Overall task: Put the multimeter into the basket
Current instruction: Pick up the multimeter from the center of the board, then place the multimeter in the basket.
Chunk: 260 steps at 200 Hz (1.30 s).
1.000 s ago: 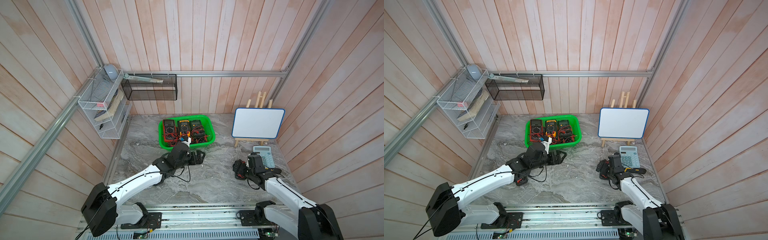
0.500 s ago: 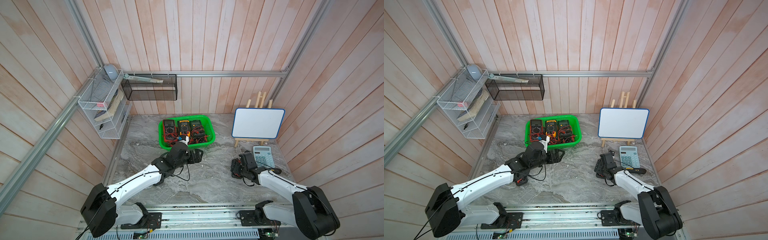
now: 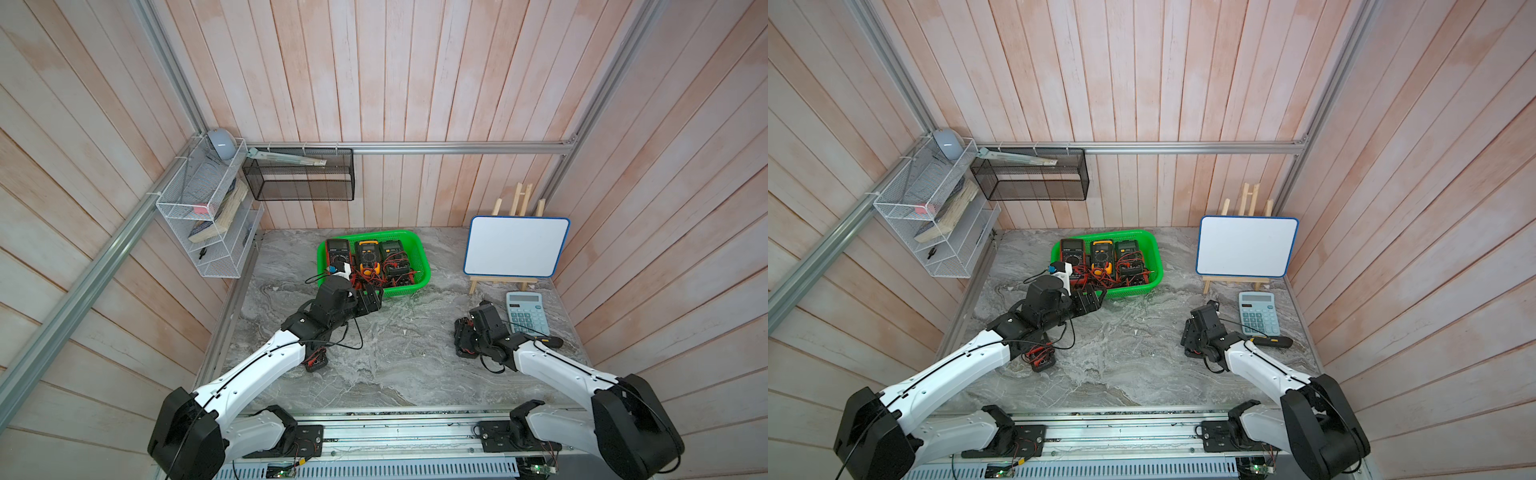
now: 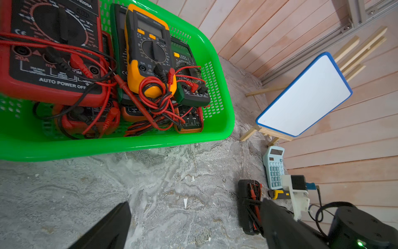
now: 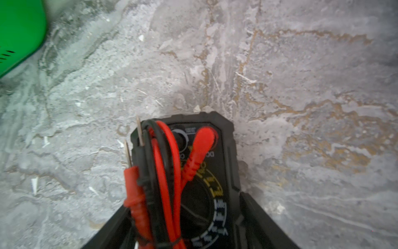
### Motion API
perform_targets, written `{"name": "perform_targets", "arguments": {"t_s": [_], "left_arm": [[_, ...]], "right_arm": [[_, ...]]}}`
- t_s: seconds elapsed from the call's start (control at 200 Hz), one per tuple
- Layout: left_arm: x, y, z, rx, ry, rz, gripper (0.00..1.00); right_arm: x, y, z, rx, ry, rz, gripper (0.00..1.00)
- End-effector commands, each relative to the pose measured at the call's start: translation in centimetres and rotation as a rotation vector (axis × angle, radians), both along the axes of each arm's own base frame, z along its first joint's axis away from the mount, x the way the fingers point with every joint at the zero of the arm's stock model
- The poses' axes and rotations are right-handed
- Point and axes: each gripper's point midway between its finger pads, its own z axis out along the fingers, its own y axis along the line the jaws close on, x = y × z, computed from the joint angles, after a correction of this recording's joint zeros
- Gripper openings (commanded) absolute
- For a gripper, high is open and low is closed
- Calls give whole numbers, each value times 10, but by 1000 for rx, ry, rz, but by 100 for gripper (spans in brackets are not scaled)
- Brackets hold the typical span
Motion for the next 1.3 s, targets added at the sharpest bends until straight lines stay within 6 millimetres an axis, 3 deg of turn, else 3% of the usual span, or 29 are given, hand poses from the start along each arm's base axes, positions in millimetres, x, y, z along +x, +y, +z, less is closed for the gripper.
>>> {"name": "perform_targets", "arguments": {"t_s": [0.0, 0.35, 0.69, 0.89, 1.295], "left_arm": [[-2, 12, -7, 30, 10, 7, 100], [2, 38, -8, 55, 12, 47, 100], [5, 49, -8, 50, 20, 49, 100], [5, 53, -7, 47, 21, 48, 100], [4, 72, 5, 68, -6, 99, 100]], "right_arm": [[13, 19, 35, 53, -73, 26, 36], [39, 67, 106, 113, -199, 138, 35], [82, 113, 146, 111, -277, 238, 35], [116, 136, 160, 85, -317, 275, 35], [185, 172, 155, -4, -337, 316, 35]]}}
